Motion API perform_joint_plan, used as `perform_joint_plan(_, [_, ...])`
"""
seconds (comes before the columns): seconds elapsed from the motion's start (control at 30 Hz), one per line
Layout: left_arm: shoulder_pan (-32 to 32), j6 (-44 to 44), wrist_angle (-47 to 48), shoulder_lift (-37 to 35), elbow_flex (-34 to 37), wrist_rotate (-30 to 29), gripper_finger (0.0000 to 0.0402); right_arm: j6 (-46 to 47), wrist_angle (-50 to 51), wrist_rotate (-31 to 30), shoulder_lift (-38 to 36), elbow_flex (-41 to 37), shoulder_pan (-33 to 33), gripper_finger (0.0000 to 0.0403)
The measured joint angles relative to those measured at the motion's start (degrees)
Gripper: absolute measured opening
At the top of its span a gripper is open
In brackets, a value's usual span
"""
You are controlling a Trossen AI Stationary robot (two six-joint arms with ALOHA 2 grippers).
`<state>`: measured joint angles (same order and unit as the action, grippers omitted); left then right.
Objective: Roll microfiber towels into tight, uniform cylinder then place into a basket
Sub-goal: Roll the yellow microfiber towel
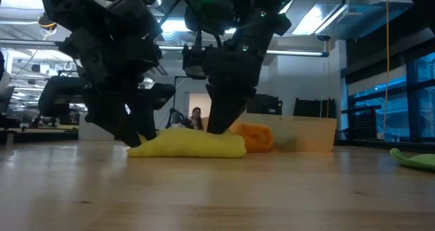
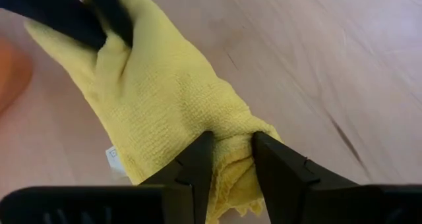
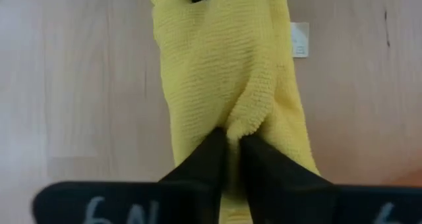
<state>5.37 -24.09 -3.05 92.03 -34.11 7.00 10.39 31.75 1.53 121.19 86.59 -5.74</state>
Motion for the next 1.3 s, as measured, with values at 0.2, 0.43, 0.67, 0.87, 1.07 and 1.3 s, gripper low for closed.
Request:
perform_joint_plan(0.2, [0.00,-0.01,-0.02,0.00,0.05,0.08,0.0108,-4.15,1.65,0.10,0.00,1.53,-0.05,0.0108])
perform_joint_plan(0.43, [0.00,-0.01,-0.06,0.02,0.13,0.11,0.0108,-7.74,4.52,0.27,0.00,6.03,-0.18,0.0179])
perform_joint_plan(0.67, [0.00,0.02,-0.10,0.07,0.17,0.14,0.0108,-9.20,9.55,0.27,0.00,10.20,-0.59,0.0232])
perform_joint_plan(0.87, [0.00,0.02,-0.14,0.07,0.20,0.20,0.0108,-9.54,9.03,3.07,0.00,11.19,-0.55,0.0249])
perform_joint_plan(1.07, [0.00,0.04,-0.13,0.07,0.20,0.20,0.0108,-17.07,2.18,7.04,1.56,8.79,-1.34,0.0247])
perform_joint_plan(1.3, [0.00,0.15,-0.10,0.09,0.20,0.25,0.0108,-25.10,1.26,-3.58,3.49,8.81,-2.19,0.0247])
